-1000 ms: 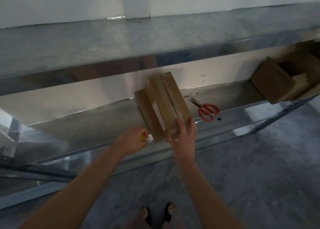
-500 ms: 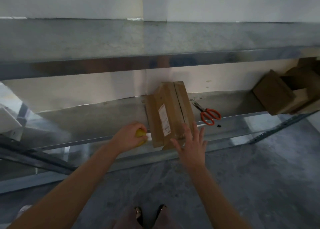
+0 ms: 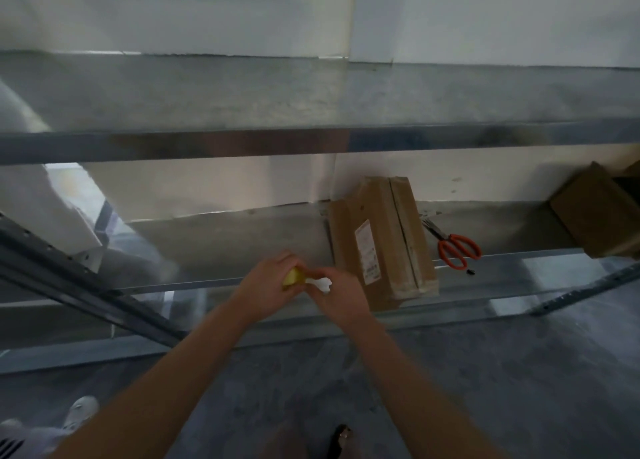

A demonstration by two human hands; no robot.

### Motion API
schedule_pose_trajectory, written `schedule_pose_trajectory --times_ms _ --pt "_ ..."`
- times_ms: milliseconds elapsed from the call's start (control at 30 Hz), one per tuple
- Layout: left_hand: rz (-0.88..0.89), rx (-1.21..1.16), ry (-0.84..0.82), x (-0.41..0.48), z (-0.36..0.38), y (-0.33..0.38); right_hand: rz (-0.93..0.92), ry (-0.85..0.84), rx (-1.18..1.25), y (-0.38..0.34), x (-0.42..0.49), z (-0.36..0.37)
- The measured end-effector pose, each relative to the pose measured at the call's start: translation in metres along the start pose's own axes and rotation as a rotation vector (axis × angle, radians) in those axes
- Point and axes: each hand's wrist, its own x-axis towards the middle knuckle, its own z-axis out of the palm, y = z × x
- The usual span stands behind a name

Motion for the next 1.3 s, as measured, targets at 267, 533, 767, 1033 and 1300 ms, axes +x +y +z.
schedule_pose_trajectory --times_ms 267,533,767,1033,1300 --pt "-0.016 -0.017 -0.013 0.001 0.005 -0.016 0.059 0.105 0.083 -0.003 0.015 0.017" --pt "-0.137 0.034 -0.061 0.006 0.007 -0.065 0.092 0.125 0.059 -0.005 0.019 0.035" --pt "-0.265 0.168 -0.111 0.025 0.026 -0.103 0.373 0.053 -0.009 0.000 0.058 0.061" --pt "-0.274 0.087 -0.061 0.029 0.040 -0.135 0.547 -0.055 -0.180 0.002 0.090 0.092" --pt "-0.205 0.452 -0.201 0.016 0.036 -0.142 0.568 -0.096 -0.226 0.001 0.099 0.089"
